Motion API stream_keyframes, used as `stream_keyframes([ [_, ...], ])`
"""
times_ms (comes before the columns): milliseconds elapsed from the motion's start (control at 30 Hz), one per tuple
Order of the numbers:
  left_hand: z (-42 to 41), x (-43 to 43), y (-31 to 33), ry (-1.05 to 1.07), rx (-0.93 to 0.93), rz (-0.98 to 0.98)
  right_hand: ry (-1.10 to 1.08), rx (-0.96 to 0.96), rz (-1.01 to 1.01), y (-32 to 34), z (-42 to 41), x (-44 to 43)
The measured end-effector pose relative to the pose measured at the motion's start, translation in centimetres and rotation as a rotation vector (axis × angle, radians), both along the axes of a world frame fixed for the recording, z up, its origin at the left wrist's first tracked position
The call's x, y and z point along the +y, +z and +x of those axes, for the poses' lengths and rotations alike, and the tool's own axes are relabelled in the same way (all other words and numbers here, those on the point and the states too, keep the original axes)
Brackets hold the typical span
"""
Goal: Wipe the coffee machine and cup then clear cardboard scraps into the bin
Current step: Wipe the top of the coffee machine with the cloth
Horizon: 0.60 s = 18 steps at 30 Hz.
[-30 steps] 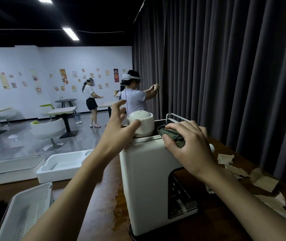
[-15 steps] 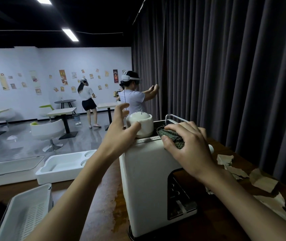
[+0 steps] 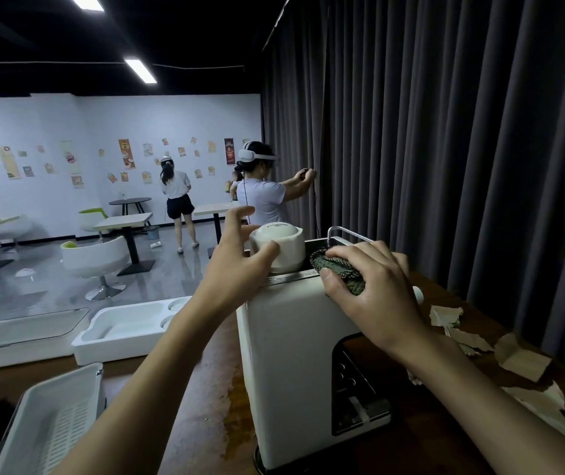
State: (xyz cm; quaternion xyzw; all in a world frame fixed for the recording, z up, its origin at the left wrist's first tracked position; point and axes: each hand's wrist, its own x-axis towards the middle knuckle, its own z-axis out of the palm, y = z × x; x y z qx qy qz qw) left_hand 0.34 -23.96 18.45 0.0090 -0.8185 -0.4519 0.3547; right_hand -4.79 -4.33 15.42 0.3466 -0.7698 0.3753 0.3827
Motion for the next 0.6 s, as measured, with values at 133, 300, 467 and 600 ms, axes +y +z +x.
stream_keyframes([
  [133, -0.05, 0.22, -0.18, 0.031, 0.033, -0.049, 0.001, -0.006, 0.000, 0.04, 0.04, -0.01],
  [300, 0.20, -0.15, 0.25, -0.026, -0.003, 0.041, -0.003, -0.007, 0.006, 0.00, -0.04, 0.04],
  [467, 0.29, 0.55, 0.24, 0.068, 0.031, -0.045, -0.007, -0.009, 0.009, -0.02, -0.03, 0.00],
  [600, 0.13, 0.46, 0.69, 0.073, 0.029, -0.010, -0.006, -0.014, 0.014, 0.00, -0.02, 0.01],
])
